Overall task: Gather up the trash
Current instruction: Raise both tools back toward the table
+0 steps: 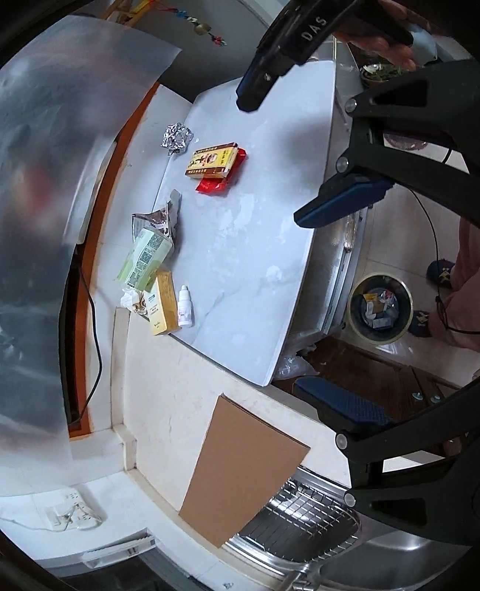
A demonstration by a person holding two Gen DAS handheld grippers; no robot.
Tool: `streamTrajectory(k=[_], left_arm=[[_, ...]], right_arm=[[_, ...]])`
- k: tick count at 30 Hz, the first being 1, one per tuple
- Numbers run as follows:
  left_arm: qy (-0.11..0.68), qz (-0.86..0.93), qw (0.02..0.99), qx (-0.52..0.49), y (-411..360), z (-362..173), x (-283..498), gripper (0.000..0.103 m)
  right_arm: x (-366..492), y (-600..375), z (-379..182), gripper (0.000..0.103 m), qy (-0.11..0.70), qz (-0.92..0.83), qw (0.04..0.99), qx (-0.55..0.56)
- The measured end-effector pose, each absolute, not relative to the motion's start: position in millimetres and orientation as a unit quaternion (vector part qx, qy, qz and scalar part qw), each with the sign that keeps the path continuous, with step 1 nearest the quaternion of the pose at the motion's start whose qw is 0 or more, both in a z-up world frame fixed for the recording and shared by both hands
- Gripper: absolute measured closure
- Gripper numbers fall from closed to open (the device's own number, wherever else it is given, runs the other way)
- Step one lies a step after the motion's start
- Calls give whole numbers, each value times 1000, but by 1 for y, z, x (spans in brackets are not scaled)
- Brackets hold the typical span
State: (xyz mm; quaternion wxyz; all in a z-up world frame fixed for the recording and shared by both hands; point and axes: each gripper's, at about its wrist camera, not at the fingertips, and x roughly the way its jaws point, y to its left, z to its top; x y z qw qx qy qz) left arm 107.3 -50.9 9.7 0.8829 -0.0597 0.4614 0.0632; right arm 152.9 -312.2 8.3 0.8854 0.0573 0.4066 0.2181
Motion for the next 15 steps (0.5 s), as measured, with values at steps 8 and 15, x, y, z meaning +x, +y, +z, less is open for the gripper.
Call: streamTrajectory(k=[8, 15], left_arm=[[480, 43, 874, -60, -19, 12, 161, 23], [472, 13, 881, -36, 27, 25, 226, 23]], right_arm=[[178, -319, 28, 68, 397, 194, 894, 69], [216, -294, 48, 68, 391, 167, 903, 68]])
